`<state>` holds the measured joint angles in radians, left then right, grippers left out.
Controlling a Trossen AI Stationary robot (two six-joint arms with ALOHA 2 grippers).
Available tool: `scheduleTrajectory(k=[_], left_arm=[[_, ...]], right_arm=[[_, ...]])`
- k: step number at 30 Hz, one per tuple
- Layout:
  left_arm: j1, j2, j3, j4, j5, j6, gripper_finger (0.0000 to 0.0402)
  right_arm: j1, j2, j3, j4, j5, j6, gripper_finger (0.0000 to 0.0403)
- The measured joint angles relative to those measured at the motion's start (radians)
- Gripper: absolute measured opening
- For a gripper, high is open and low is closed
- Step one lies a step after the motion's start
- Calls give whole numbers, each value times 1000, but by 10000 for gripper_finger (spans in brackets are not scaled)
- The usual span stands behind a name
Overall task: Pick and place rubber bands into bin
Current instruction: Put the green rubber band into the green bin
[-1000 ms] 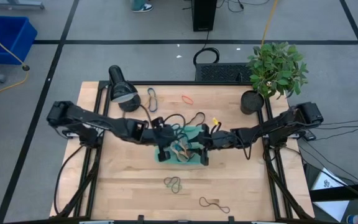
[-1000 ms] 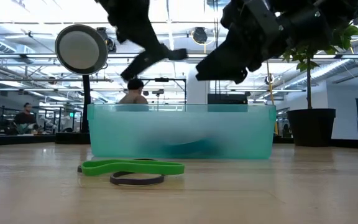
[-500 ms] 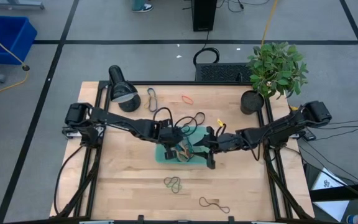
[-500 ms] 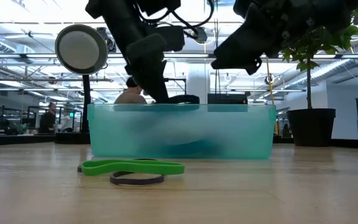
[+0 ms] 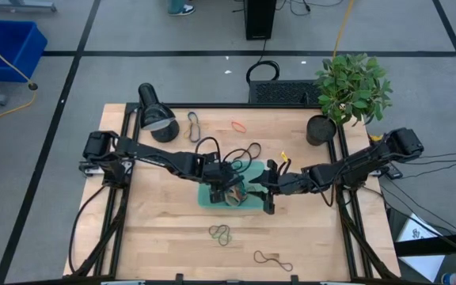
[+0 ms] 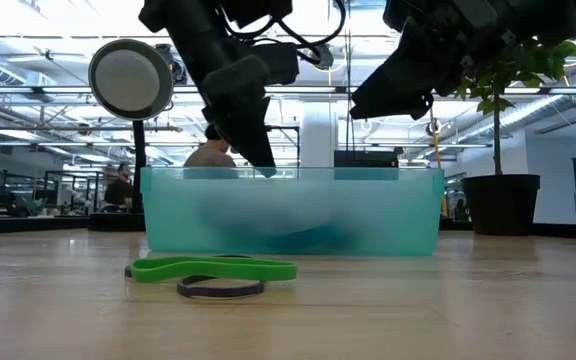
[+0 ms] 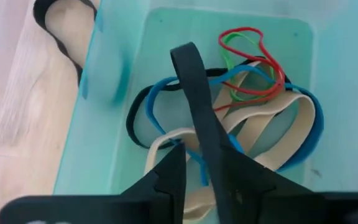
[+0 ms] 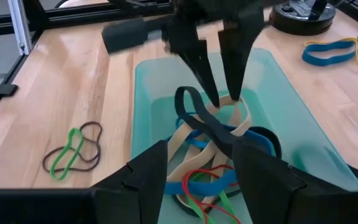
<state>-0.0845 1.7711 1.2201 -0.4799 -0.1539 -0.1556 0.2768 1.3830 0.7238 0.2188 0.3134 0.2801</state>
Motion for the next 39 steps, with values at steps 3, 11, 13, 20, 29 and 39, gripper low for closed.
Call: scheduleTrajectory(k=[3, 11, 13, 20, 29, 39], left_arm=[[-4, -35, 0, 4, 0, 14, 111], [-72, -140, 1, 39, -2, 141, 150], [-98, -160, 1, 37, 0, 156, 156], [-207, -196, 1, 63, 16, 199, 166], [-312, -163, 0, 80, 14, 123, 163], [-387, -143, 1, 70, -40, -5, 159]], right_arm=[[0, 0, 0, 0, 0, -1, 177], [0, 0, 0, -20, 0, -4, 175], [0, 0, 0, -21, 0, -4, 177], [0, 0, 0, -27, 0, -19, 174], [0, 0, 0, -27, 0, -38, 175], [0, 0, 0, -30, -1, -38, 174]])
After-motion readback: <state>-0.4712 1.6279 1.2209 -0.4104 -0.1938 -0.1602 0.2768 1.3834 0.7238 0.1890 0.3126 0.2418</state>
